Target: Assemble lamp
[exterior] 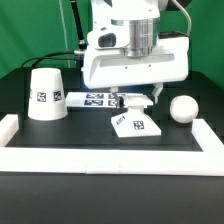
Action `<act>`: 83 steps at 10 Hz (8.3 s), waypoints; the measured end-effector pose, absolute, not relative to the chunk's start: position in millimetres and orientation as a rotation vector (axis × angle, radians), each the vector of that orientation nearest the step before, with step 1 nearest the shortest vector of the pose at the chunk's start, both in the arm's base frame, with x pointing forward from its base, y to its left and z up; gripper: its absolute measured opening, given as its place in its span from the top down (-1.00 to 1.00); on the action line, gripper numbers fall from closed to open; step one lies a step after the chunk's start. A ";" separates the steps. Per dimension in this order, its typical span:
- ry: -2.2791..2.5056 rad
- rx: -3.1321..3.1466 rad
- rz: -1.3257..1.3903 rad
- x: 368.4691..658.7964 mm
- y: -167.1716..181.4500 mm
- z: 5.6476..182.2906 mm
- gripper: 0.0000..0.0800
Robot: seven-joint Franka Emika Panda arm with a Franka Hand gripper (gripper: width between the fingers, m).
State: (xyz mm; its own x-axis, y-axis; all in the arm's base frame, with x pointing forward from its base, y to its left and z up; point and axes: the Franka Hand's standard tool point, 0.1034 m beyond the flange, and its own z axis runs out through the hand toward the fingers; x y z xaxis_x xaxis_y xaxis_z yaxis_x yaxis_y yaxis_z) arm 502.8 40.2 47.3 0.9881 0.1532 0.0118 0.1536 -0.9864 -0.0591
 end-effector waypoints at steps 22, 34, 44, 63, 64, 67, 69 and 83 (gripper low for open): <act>-0.115 -3.044 -0.194 608.4 97.8 49.4 -0.34; -0.087 -3.058 -0.122 531.0 115.5 76.2 -0.75; -0.042 -3.068 0.052 492.3 129.4 58.2 -0.75; -0.071 -2.800 1.374 460.7 143.2 22.0 -0.75; -0.073 -2.802 1.372 458.2 144.0 18.0 -0.75; -0.075 -2.802 1.383 448.2 144.2 10.1 -0.75; -0.069 -2.801 1.396 439.8 143.5 4.6 -0.75; -0.177 -2.745 1.308 473.0 114.9 76.6 -0.44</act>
Offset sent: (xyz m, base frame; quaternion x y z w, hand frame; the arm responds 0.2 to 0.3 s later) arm 0.0000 0.0000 0.0000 0.0000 0.0000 0.0000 1.0000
